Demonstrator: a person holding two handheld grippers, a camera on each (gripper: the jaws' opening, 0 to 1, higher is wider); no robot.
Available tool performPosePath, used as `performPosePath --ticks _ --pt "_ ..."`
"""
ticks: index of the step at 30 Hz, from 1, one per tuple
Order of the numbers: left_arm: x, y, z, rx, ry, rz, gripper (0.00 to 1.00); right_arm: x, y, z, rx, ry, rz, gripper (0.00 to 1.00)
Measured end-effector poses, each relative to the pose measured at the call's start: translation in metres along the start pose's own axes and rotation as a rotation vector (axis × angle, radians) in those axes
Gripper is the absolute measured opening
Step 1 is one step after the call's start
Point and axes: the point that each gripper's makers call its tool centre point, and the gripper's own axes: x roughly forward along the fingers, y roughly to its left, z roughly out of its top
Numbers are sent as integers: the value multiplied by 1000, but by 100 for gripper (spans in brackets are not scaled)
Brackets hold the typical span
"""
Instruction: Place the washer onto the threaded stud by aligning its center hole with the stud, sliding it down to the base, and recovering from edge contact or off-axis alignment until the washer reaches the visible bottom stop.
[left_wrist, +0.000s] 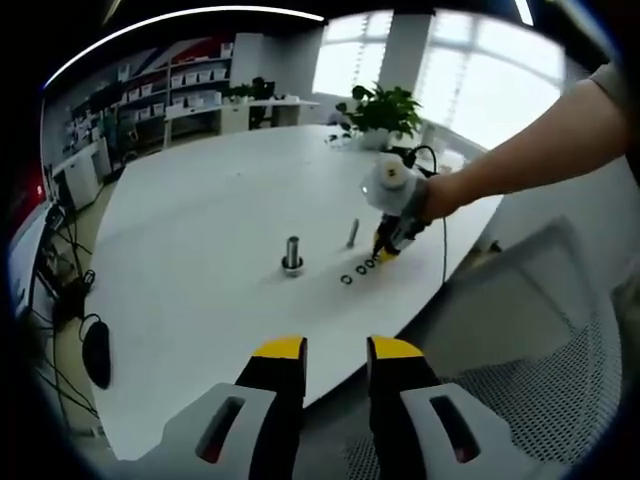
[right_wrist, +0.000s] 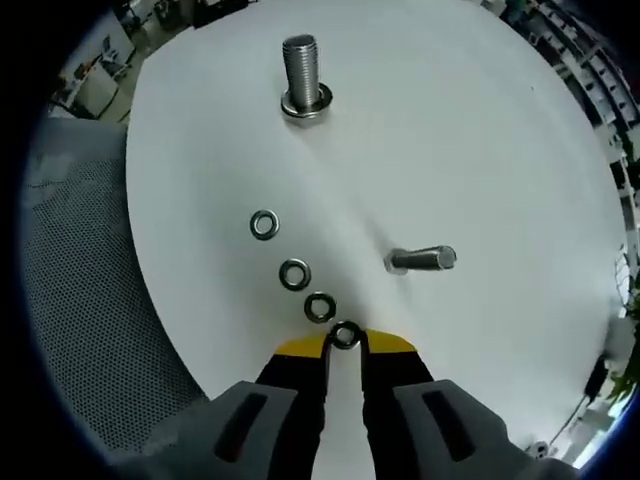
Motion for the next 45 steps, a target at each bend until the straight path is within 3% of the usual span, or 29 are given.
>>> performPosePath --ticks 4,8,10,12,18,22,28,33,45 --pt "0 0 0 3 1 0 21 -1 -1 -1 81 -62 -33 14" --pt "-1 2 0 -7 -7 8 21 -2 -1 -3 81 -97 -57 13" --pt "-2 2 1 -9 -13 11 21 -2 0 -4 148 -107 -67 13" --pt "-2 4 2 -8 -17 18 21 -2 0 -4 140 -120 -84 13" --pt "-2 2 1 -5 -12 11 21 -5 2 -8 225 -117 -66 13" --pt "-2 3 2 -4 -16 13 21 -17 1 1 244 -183 -73 13" --pt "-2 2 2 -1 -19 11 21 -30 -5 7 233 -211 -79 13" --pt "-3 3 4 -7 -28 13 21 -43 -17 20 231 -260 -101 13" --pt "-3 3 6 0 -38 12 21 -62 -30 47 172 -301 -132 13"
